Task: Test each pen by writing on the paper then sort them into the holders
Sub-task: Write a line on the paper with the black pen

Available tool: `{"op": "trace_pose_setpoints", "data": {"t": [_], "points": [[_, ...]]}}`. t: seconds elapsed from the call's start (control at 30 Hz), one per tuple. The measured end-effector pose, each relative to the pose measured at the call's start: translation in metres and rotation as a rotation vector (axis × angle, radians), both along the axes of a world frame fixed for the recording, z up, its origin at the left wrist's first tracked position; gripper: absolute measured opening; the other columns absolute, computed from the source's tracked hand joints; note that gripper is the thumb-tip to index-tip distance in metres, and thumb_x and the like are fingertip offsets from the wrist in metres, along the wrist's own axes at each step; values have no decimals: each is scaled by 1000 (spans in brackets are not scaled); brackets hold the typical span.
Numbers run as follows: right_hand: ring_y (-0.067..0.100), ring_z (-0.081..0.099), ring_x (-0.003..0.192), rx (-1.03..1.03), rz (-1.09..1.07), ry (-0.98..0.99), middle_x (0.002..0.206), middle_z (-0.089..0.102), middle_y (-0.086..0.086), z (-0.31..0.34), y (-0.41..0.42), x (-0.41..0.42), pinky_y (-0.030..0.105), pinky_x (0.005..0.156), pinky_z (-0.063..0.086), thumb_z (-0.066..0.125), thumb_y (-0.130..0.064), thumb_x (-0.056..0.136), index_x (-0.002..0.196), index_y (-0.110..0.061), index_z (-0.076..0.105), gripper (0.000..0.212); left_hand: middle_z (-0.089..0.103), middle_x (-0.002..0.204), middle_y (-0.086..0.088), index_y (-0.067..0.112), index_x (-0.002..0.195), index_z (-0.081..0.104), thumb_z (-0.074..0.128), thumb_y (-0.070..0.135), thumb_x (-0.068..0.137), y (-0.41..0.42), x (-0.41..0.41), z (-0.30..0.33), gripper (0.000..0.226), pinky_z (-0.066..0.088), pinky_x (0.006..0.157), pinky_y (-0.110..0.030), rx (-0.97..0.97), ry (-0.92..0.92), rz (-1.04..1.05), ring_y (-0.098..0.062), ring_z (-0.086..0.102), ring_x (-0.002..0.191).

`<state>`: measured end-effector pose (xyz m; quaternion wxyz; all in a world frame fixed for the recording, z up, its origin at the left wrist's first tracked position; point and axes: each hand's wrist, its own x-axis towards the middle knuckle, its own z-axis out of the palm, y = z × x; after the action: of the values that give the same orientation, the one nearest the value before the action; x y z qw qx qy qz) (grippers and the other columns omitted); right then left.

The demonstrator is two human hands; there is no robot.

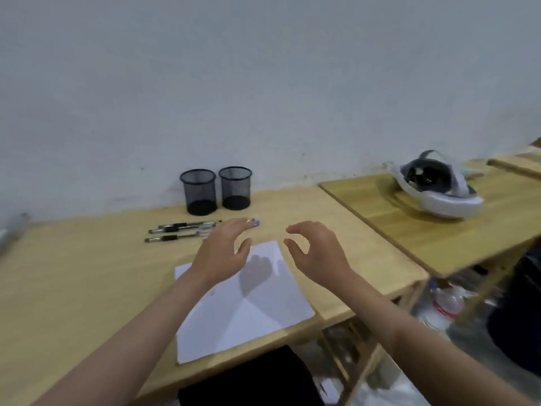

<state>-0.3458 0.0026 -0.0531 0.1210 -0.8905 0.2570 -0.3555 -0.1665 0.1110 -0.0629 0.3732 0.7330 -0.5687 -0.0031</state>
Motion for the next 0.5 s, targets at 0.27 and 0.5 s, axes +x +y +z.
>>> {"op": "trace_pose_setpoints", "data": {"t": [0.27,0.5], "points": [[25,60,98,38,279,55,101,72,4,-13,38,139,33,83,44,65,-19,85,104,-10,71,21,56,129,-4,15,122,56,56,23,84,110,78,-14,39,35,104,-33,85,81,383,-23,47,123],[23,53,110,68,299,207,113,68,1,-21,50,212,33,91,40,59,-24,89,115,-15,67,28,50,136,-10,13,122,55,37,47,72,141,106,-38,64,35,107,-42,327,-25,556,-29,46,123]]}}
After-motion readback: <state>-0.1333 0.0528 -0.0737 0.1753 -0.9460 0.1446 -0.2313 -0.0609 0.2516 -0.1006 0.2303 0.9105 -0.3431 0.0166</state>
